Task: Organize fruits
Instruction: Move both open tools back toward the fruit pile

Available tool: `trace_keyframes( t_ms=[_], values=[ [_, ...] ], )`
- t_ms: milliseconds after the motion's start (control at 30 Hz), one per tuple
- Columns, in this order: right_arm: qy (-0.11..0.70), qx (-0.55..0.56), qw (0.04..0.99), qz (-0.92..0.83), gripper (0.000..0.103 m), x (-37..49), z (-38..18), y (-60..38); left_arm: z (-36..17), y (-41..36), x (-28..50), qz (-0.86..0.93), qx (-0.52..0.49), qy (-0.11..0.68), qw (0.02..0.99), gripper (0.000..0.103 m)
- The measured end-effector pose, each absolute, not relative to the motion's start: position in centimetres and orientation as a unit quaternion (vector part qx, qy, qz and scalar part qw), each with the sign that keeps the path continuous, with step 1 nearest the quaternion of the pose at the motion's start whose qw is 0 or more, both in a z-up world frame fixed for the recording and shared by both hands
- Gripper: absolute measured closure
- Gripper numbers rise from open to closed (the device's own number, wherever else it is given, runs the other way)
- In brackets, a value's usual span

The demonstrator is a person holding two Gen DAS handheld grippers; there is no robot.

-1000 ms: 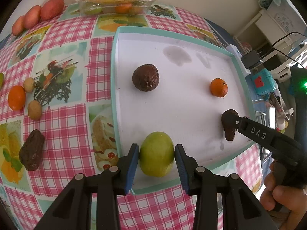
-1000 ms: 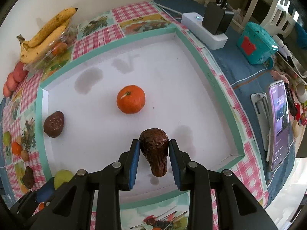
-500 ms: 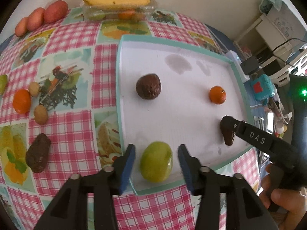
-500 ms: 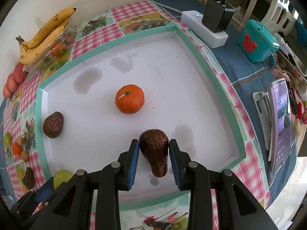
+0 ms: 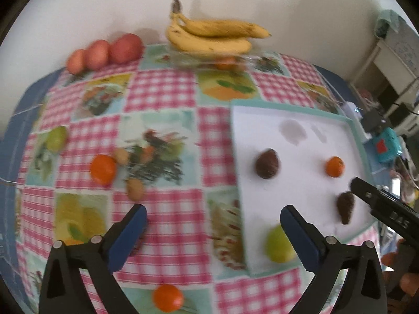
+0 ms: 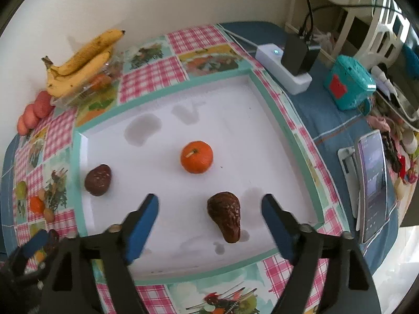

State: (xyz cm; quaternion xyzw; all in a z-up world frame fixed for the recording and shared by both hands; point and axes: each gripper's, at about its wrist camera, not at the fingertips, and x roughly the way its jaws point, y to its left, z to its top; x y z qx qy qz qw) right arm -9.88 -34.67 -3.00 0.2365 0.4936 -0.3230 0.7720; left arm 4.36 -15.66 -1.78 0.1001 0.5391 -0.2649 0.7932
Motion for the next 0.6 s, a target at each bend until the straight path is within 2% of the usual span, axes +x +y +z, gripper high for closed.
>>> trace_keyframes(
  t_ms=[600],
  values=[
    [0.464, 0.190, 0.823, -0.266, 0.012, -7.0, -1.1, -29.9, 2.1, -4.3, 10.4, -0.178, 0.063, 0.456, 0.869, 0.000]
  ],
)
